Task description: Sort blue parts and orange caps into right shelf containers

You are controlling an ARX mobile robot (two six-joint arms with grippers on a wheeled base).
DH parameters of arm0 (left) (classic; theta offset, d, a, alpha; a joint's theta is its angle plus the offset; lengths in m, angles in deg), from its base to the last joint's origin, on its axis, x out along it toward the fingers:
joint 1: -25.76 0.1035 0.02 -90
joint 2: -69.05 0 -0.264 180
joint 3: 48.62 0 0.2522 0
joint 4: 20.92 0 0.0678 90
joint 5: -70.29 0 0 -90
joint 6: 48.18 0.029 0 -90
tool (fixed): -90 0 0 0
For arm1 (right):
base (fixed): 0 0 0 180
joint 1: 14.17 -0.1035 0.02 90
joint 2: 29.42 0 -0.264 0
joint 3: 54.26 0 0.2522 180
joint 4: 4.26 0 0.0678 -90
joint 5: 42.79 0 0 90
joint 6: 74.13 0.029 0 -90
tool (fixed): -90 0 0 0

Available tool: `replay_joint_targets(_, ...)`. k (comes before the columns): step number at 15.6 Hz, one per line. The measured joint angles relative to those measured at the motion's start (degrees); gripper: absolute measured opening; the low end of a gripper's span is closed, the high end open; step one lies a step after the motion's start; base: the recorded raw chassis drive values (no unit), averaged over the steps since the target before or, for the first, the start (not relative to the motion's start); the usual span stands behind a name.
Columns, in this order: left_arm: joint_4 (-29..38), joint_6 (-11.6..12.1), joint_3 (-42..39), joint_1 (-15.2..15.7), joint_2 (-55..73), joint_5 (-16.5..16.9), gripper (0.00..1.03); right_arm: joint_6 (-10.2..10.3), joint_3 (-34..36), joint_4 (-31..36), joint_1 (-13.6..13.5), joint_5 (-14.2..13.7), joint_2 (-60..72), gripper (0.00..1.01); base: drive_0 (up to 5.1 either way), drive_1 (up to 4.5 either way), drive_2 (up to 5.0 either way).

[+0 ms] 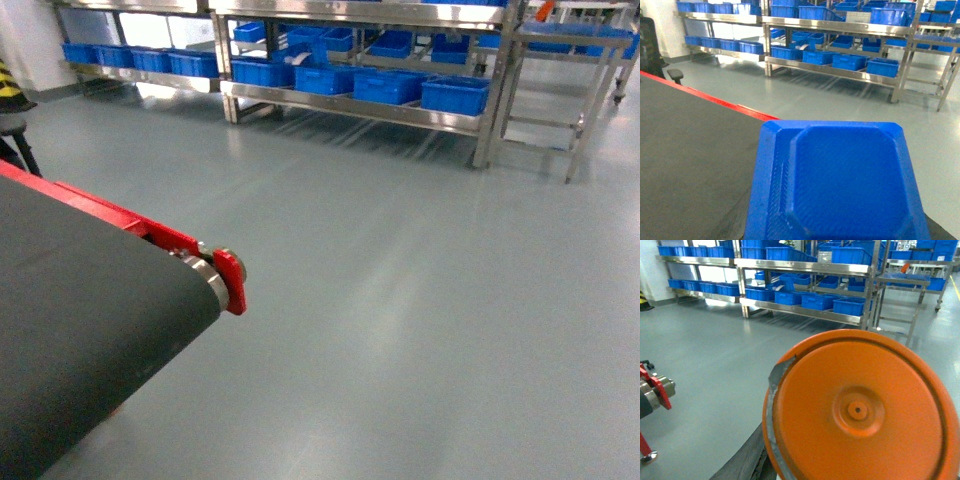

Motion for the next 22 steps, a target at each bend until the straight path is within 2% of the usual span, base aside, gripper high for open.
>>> replay_joint_targets(22,0.0,0.0,0.0,0.0,0.0,0.0,0.42,0.0,0.0,0.0,0.0,0.0,0.0,0.44,-1.6,-1.61,-1.6)
